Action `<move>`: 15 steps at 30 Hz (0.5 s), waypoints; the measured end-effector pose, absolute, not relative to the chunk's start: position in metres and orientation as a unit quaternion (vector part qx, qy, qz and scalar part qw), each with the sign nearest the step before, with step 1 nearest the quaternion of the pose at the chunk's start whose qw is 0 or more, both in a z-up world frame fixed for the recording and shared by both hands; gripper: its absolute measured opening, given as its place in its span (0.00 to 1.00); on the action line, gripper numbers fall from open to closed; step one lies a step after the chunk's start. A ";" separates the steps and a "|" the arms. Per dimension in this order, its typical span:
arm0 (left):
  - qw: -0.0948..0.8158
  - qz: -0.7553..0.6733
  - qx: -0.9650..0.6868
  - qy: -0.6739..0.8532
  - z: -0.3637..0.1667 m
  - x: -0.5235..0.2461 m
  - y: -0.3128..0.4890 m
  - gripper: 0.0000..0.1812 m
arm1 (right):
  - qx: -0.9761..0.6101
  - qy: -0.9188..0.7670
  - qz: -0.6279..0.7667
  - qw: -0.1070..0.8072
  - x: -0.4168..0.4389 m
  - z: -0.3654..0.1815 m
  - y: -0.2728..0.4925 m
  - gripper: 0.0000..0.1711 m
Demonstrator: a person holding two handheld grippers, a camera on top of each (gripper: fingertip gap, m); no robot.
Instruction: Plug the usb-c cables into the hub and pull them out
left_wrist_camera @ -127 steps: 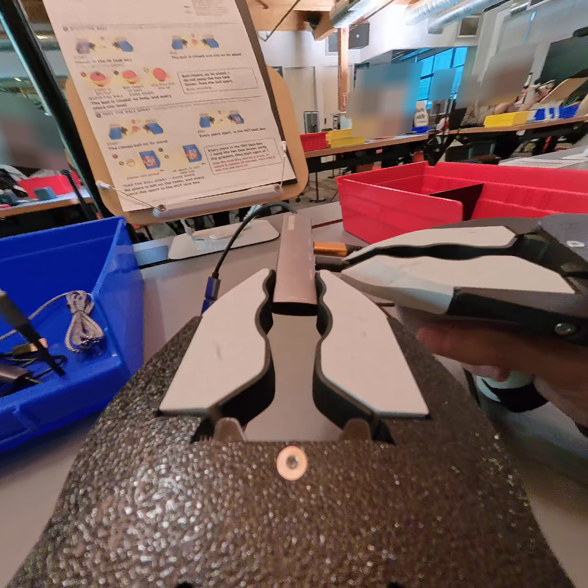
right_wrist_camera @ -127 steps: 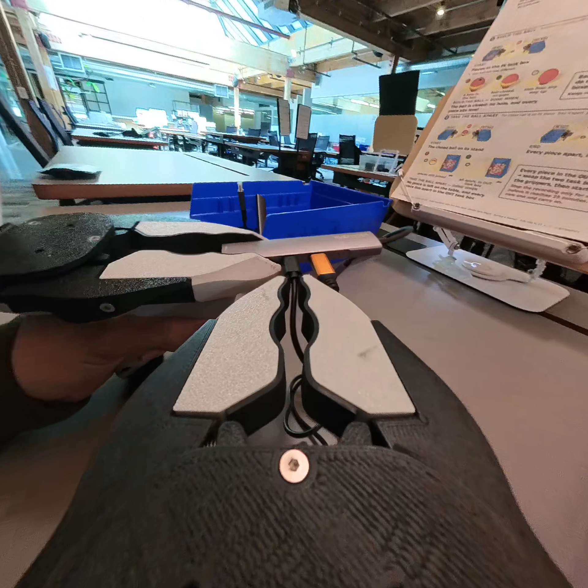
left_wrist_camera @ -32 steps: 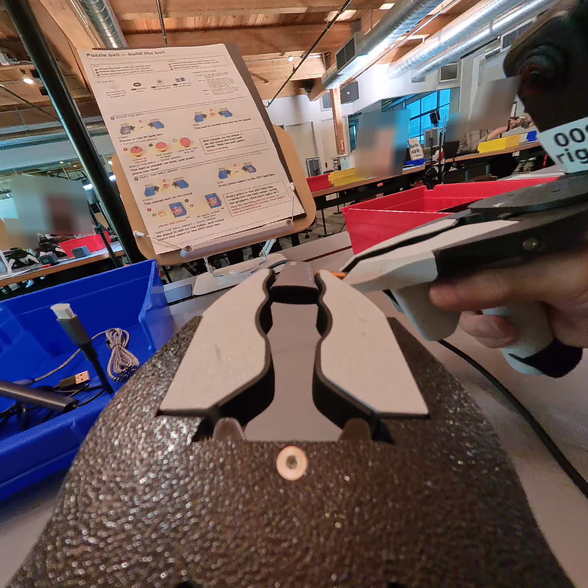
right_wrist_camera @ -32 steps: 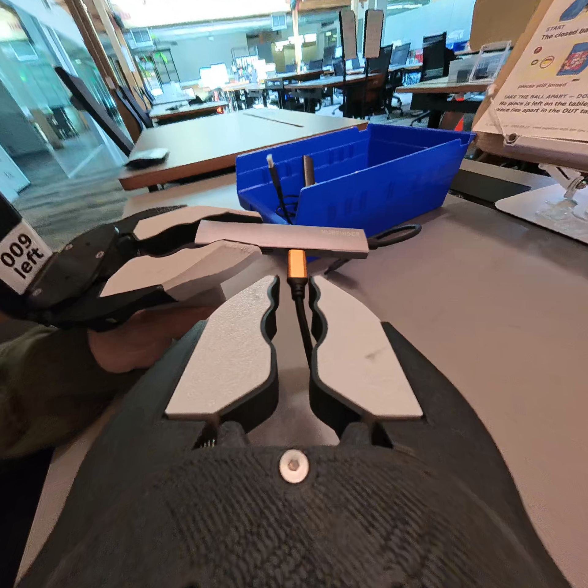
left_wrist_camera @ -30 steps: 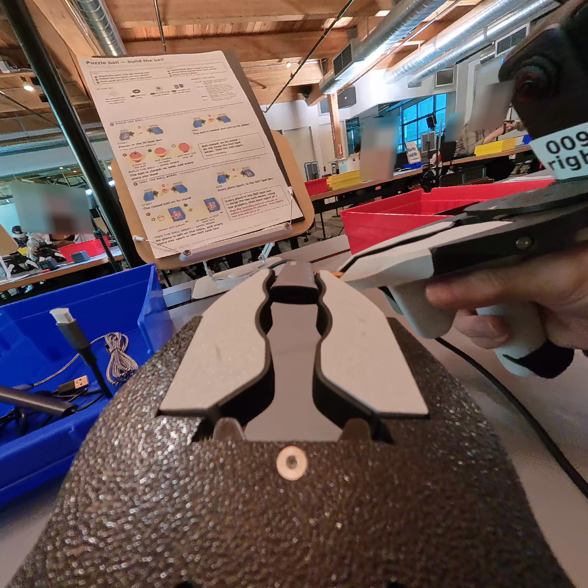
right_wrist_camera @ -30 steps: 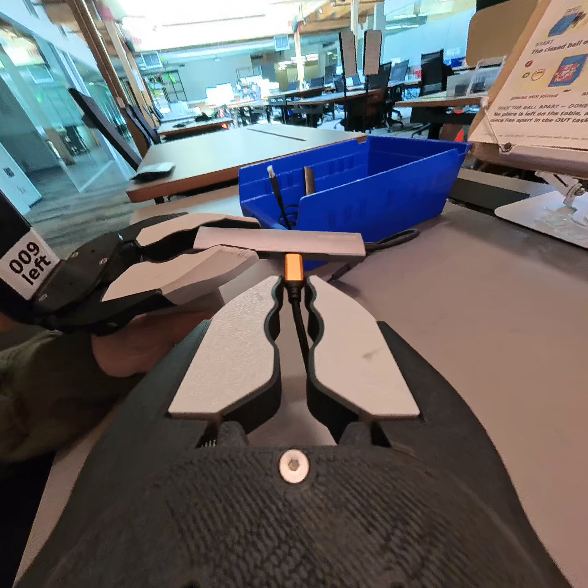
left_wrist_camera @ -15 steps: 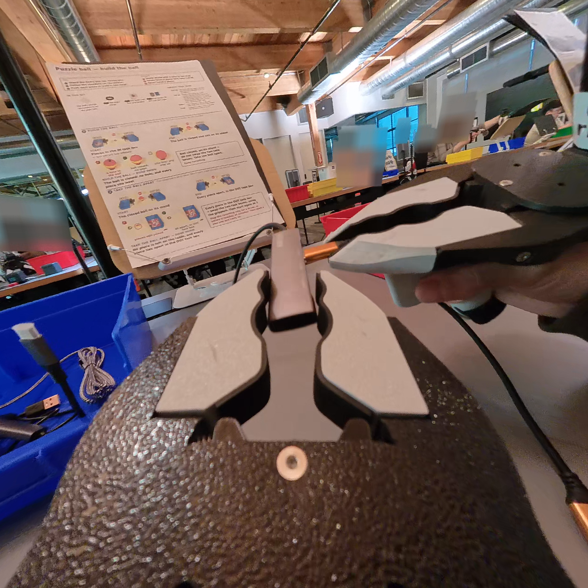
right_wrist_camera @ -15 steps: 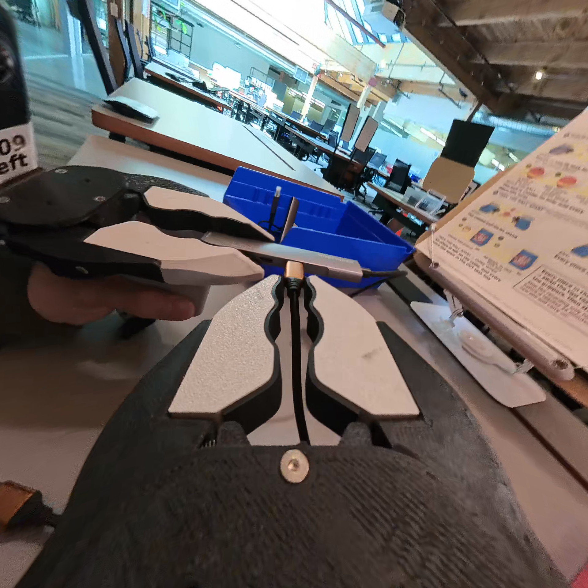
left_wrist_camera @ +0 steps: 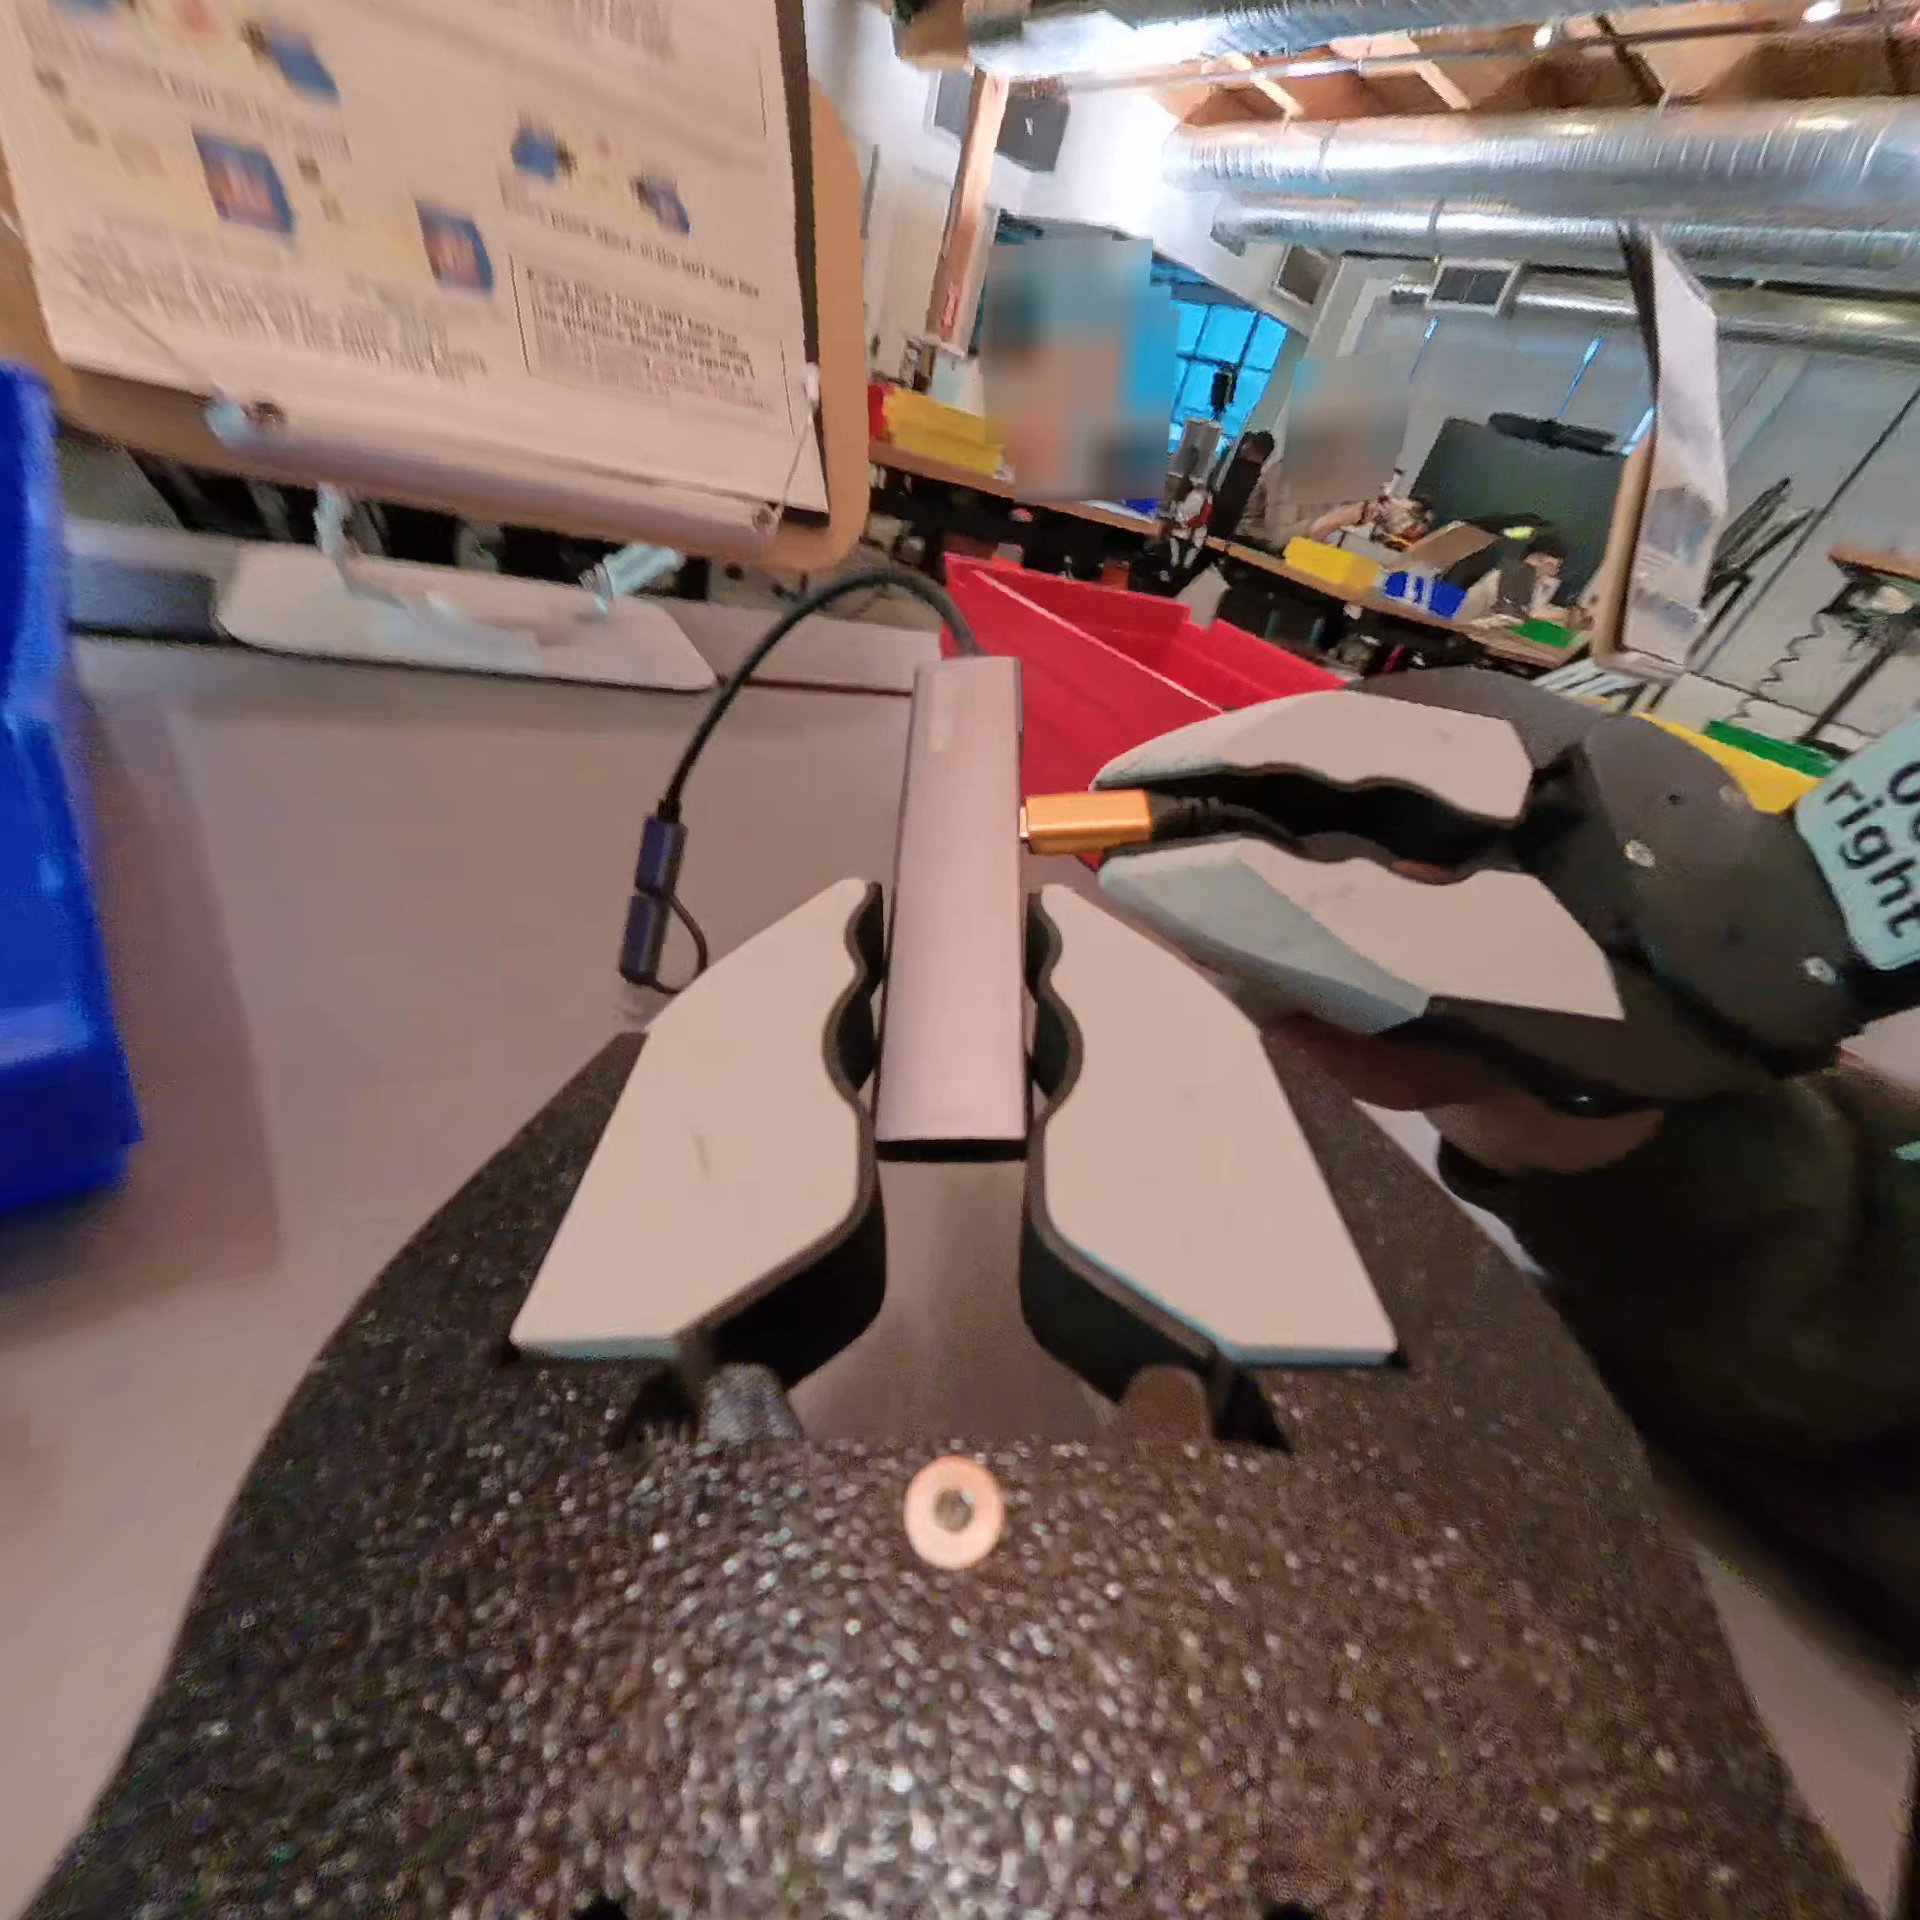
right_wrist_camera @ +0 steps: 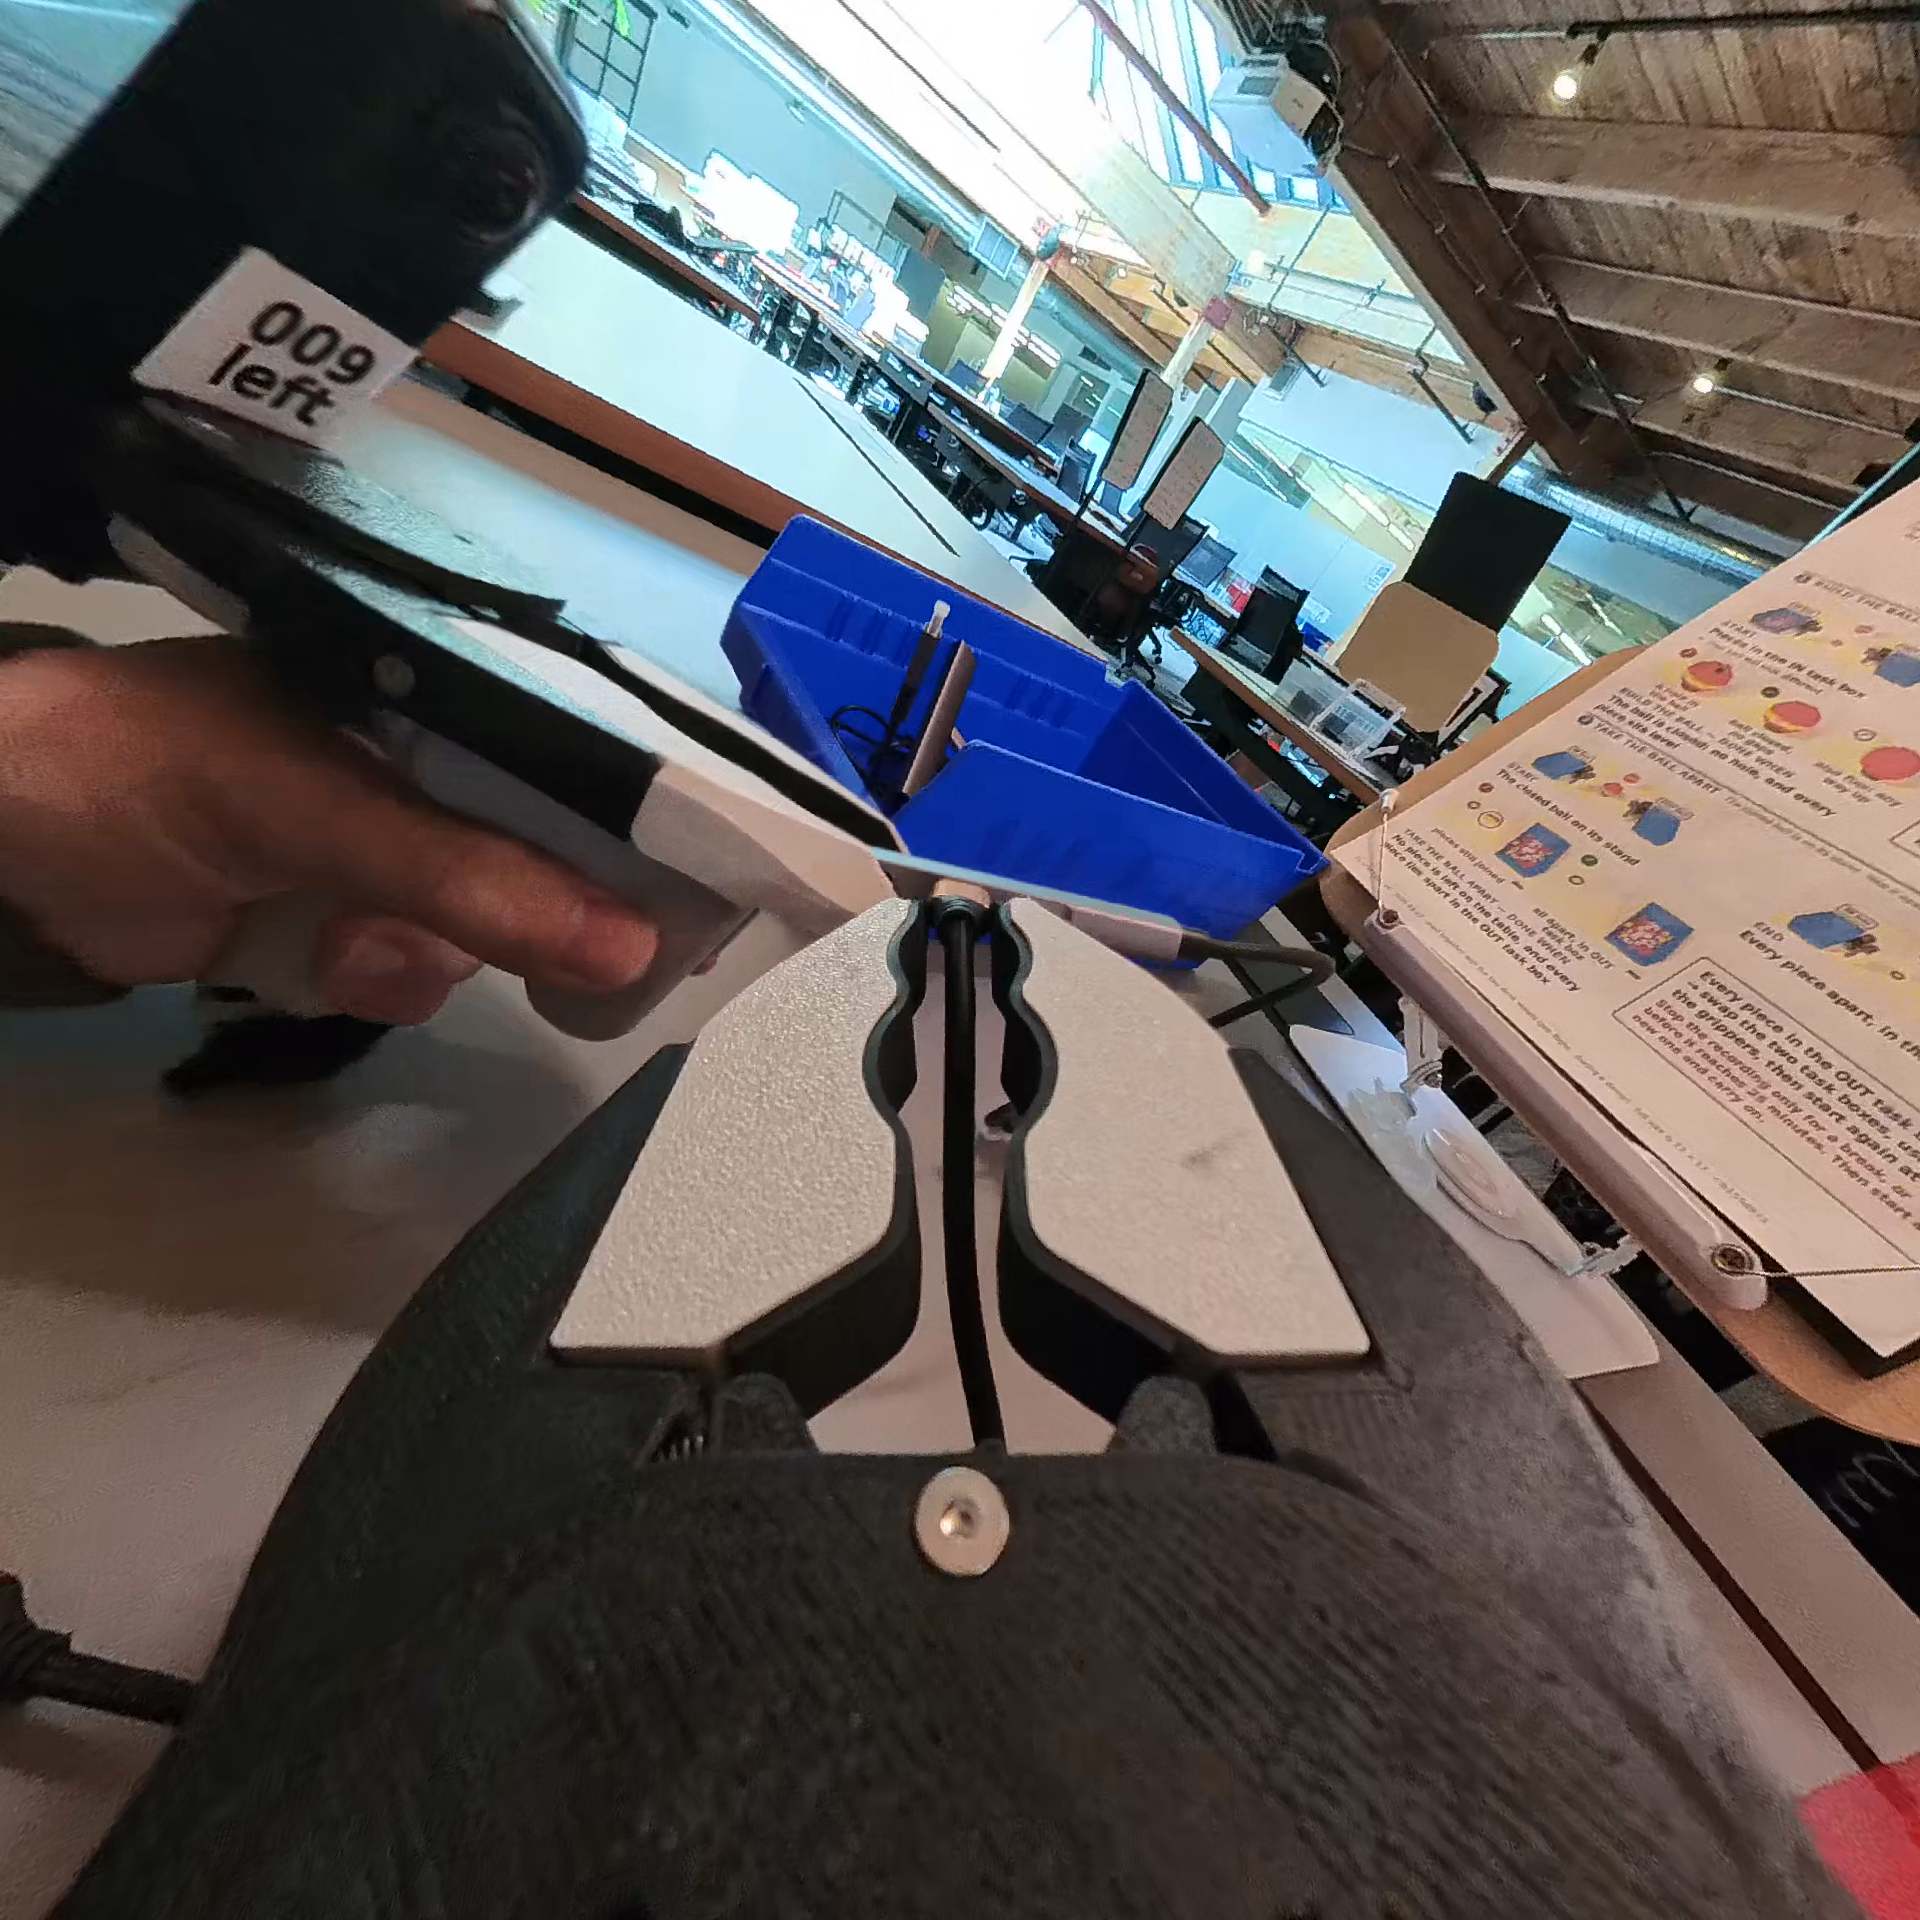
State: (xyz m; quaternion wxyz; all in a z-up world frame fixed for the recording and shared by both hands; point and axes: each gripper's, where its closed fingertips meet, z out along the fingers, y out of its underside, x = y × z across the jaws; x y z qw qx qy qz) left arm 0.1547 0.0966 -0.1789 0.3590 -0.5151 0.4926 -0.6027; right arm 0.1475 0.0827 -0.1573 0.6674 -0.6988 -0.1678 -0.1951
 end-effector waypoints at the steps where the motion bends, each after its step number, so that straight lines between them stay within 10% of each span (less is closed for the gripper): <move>1: 0.343 -0.603 -0.522 0.497 -0.182 0.155 0.096 0.14 | -0.698 -0.167 -0.196 0.669 0.148 -0.157 0.083 0.07; 15: 0.502 -0.507 -0.475 0.515 -0.173 0.156 0.107 0.13 | -0.724 -0.049 -0.098 0.681 0.151 -0.161 0.091 0.07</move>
